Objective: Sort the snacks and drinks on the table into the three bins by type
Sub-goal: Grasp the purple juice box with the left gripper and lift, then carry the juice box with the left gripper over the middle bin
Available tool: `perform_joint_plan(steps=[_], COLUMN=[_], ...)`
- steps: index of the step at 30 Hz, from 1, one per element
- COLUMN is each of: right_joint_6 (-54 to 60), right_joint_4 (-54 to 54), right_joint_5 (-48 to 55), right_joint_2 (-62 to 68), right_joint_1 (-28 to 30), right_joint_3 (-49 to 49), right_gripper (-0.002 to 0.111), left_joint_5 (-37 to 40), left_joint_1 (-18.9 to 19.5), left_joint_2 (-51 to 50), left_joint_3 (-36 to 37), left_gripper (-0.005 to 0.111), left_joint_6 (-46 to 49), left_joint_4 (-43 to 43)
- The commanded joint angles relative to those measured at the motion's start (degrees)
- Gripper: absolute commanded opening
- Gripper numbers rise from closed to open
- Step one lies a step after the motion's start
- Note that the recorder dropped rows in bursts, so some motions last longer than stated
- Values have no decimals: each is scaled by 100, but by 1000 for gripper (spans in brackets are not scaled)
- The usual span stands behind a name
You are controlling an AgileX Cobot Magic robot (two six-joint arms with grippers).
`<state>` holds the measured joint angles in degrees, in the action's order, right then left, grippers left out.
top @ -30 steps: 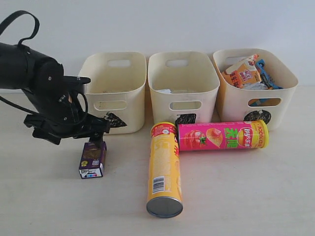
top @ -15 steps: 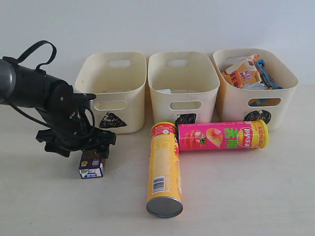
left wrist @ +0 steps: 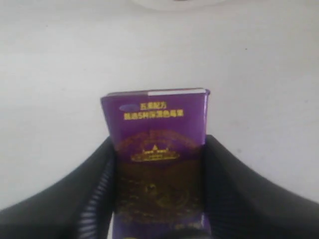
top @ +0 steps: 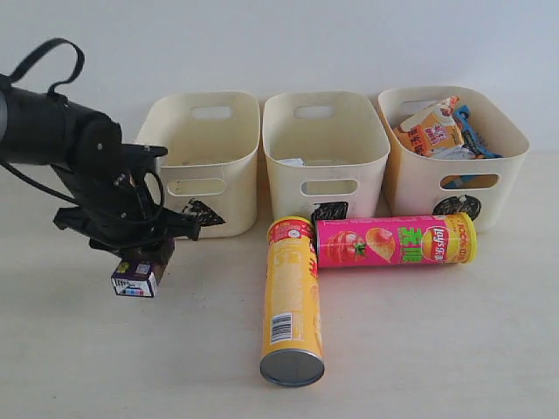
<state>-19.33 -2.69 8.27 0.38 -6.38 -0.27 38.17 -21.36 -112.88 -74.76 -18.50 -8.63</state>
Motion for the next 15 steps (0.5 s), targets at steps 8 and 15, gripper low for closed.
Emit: perform_joint_plan(steps=[8,15], right_joint_6=[24,24], right_joint_4=[-21,-21], right_joint_5=[-36,-36], right_joint_2=[-38,-38], right_joint_1=[-15,-15], right_joint_3=[27,27], right_gripper=[0,0], left_joint_5=[773,800], left_joint_1=[10,10], left_joint_2=[1226,1800], left_joint_3=[-89,-89], left_gripper=[4,4], left_joint_6=[2609,4247], left_joint_4=[2320,4238])
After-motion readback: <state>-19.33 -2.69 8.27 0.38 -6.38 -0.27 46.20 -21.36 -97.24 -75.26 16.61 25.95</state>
